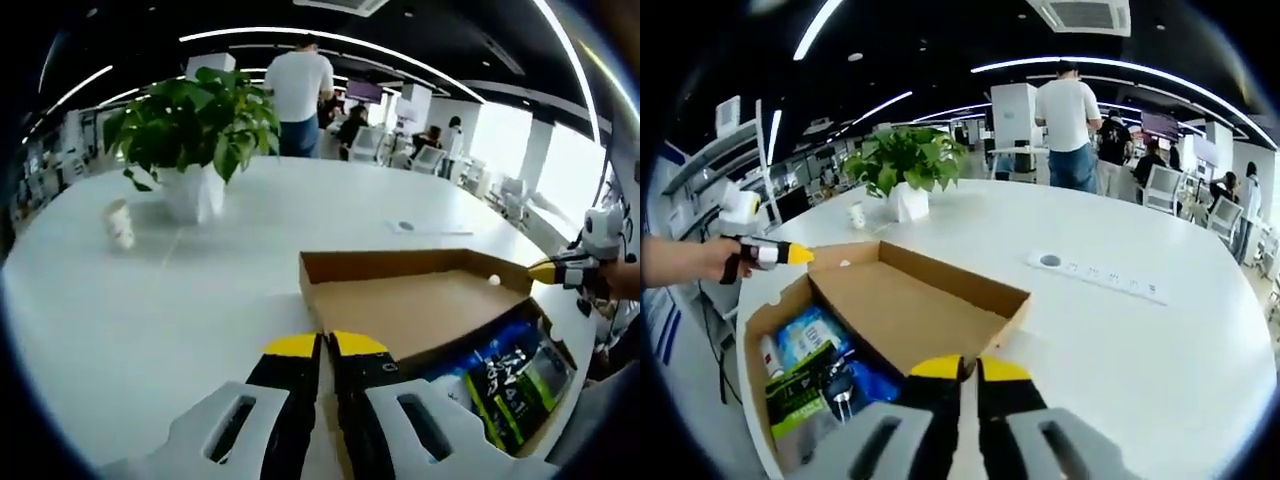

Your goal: Operate the shoe box by opening the lid, removing the specified soft item, and placing it in the target area until the item is outside and the box remains undamaged.

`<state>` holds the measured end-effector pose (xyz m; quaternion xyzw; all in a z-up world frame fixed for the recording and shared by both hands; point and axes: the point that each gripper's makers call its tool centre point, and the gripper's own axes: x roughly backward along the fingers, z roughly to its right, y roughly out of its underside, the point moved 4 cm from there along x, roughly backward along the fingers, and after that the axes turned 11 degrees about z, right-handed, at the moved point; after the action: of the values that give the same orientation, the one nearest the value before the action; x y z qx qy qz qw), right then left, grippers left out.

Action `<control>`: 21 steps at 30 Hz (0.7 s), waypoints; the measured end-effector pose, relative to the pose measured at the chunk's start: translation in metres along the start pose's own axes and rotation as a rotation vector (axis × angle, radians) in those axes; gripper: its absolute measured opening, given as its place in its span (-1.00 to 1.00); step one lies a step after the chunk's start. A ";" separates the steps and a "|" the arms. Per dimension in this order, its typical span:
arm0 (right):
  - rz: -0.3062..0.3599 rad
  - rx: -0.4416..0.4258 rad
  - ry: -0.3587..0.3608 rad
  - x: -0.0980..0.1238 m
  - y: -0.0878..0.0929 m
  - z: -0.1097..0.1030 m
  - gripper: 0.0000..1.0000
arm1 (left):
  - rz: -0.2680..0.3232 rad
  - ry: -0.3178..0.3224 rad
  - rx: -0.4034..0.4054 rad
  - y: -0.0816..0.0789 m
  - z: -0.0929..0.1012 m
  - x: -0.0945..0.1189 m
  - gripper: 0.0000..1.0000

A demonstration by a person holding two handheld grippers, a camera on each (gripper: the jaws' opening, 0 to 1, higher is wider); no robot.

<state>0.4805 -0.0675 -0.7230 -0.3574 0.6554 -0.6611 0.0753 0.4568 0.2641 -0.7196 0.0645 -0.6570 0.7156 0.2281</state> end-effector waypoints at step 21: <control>-0.016 0.013 -0.107 0.035 -0.003 -0.024 -0.67 | 0.000 0.075 -0.098 -0.015 0.037 0.044 -0.50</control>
<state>0.4421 -0.0674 -0.7044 -0.3969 0.6433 -0.6459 0.1070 0.4160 0.2394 -0.6833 0.0262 -0.6823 0.6846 0.2553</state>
